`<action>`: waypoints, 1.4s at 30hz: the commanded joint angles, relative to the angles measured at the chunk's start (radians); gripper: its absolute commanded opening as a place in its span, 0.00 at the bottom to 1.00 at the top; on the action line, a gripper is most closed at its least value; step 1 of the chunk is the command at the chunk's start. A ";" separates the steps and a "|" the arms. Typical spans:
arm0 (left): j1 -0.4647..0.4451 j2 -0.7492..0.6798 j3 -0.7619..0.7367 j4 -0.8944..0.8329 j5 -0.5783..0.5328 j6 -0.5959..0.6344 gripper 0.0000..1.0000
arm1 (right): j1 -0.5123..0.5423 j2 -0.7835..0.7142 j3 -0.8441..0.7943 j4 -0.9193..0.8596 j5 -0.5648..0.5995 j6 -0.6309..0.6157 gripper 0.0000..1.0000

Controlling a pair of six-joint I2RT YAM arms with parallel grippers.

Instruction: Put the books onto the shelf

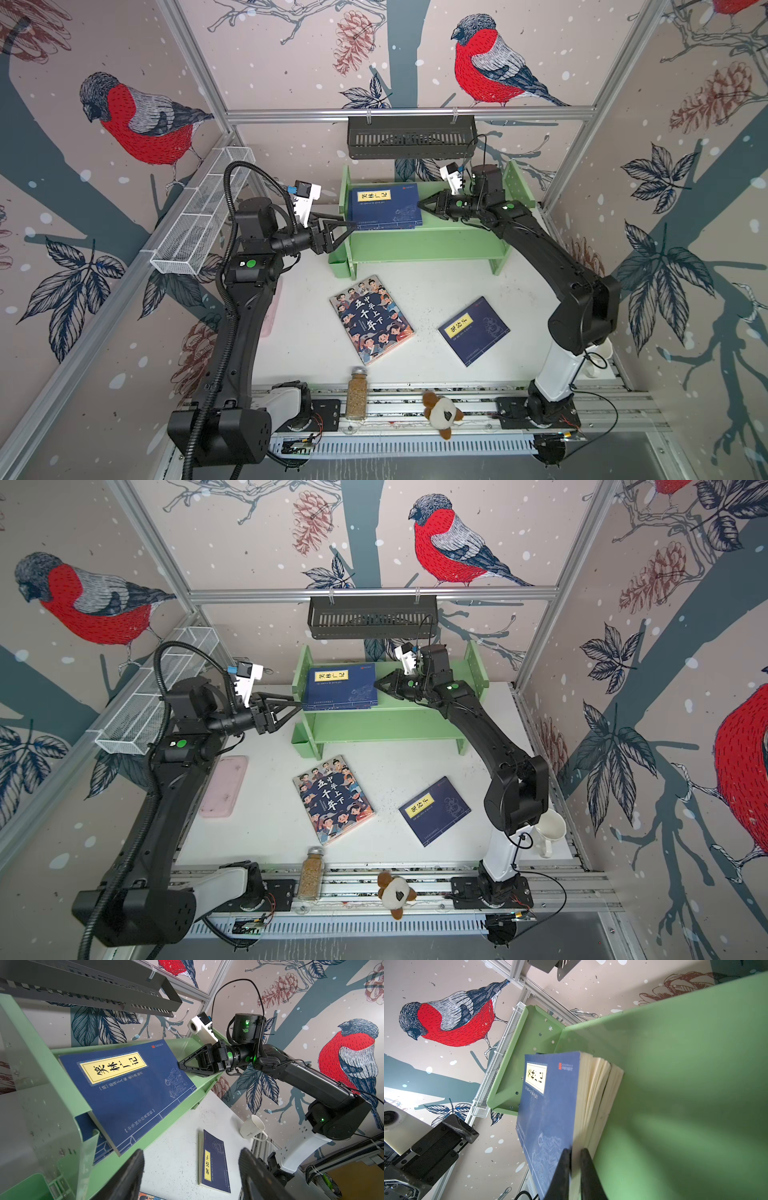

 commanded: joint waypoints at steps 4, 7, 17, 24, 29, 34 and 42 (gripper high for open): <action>0.002 0.001 0.020 -0.007 -0.123 0.049 0.72 | 0.003 -0.009 -0.019 0.036 0.035 0.057 0.19; 0.002 0.002 0.036 -0.061 -0.191 0.133 0.72 | 0.003 -0.021 -0.034 0.058 0.036 0.076 0.26; 0.001 -0.025 -0.040 -0.130 -0.292 0.362 0.72 | 0.008 -0.099 -0.101 0.104 0.057 0.076 0.25; -0.006 -0.016 -0.076 -0.094 -0.264 0.369 0.73 | 0.028 -0.086 -0.112 0.104 0.078 0.065 0.22; -0.025 -0.008 -0.103 -0.074 -0.316 0.395 0.73 | 0.037 -0.080 -0.112 0.099 0.086 0.058 0.20; -0.043 0.001 -0.119 -0.034 -0.331 0.375 0.73 | 0.040 -0.075 -0.107 0.105 0.088 0.066 0.19; -0.084 0.024 -0.130 0.035 -0.425 0.358 0.70 | 0.046 -0.076 -0.105 0.113 0.089 0.081 0.18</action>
